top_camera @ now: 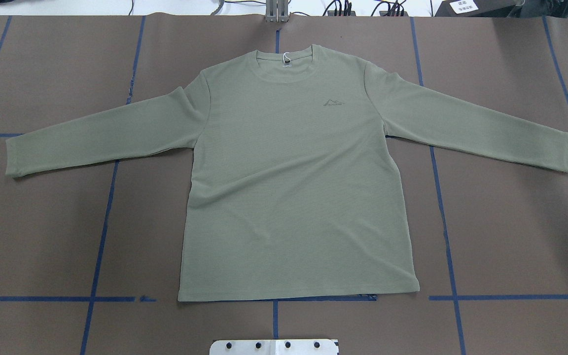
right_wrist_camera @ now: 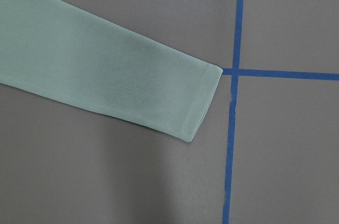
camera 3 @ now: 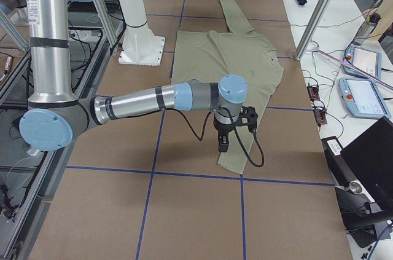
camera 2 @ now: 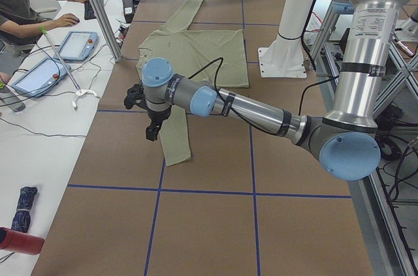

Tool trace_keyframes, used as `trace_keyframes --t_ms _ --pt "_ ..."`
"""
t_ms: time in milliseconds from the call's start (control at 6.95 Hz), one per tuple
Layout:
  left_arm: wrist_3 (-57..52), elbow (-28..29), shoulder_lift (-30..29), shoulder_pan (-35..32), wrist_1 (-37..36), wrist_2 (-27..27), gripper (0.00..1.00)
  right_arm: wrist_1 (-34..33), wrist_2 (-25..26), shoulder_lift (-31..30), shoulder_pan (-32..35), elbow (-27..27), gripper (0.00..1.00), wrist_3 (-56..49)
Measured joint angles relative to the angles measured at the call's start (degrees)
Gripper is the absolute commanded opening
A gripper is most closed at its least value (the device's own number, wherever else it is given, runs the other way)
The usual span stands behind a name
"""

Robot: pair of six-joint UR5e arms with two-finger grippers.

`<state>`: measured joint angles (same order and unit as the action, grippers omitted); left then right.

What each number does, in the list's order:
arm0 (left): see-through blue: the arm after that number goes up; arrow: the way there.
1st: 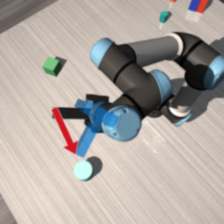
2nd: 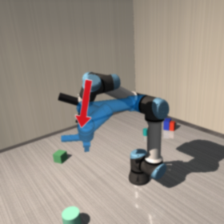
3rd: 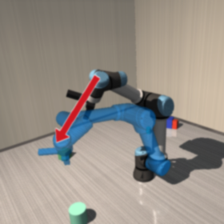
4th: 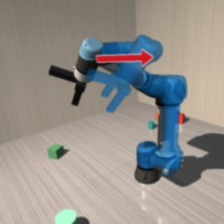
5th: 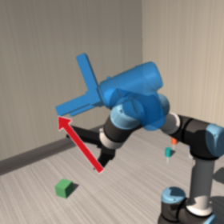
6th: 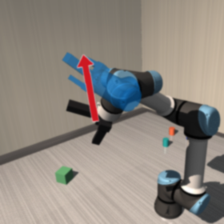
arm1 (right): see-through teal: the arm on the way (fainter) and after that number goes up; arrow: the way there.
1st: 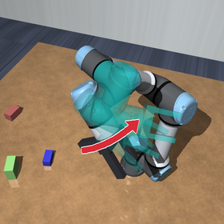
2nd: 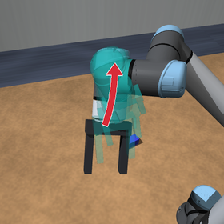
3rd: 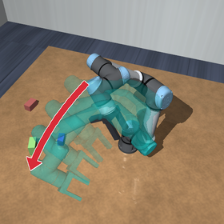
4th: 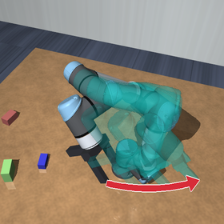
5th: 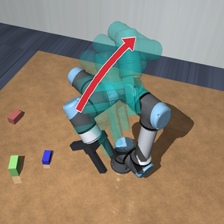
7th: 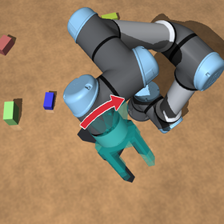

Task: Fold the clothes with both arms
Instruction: 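Lower the right gripper onto the cuff of the sleeve nearest it and grasp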

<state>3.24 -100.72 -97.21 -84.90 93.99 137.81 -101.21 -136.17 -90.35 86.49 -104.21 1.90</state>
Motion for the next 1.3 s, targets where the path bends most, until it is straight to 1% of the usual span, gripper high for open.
trace_keyframes --t_ms 432,720,1007,1151,1295 --pt "0.42 -0.06 -0.38 1.43 0.15 -0.13 1.00 0.03 -0.81 0.00 -0.10 0.01 1.00 0.03" --pt "0.44 -0.04 -0.25 2.14 0.47 0.04 1.00 2.33 -0.99 -0.13 -1.38 0.33 1.00 0.05" --pt "0.34 -0.33 0.02 2.57 2.88 0.08 1.00 4.26 -1.10 -0.06 -3.20 1.51 0.98 2.07" --pt "0.42 -0.39 0.12 2.98 3.71 0.20 1.00 6.78 -1.11 0.48 -4.60 3.44 0.94 5.68" --pt "0.49 -0.42 0.15 3.16 4.01 0.41 1.00 13.19 -1.12 0.86 -5.64 7.66 0.92 9.42"
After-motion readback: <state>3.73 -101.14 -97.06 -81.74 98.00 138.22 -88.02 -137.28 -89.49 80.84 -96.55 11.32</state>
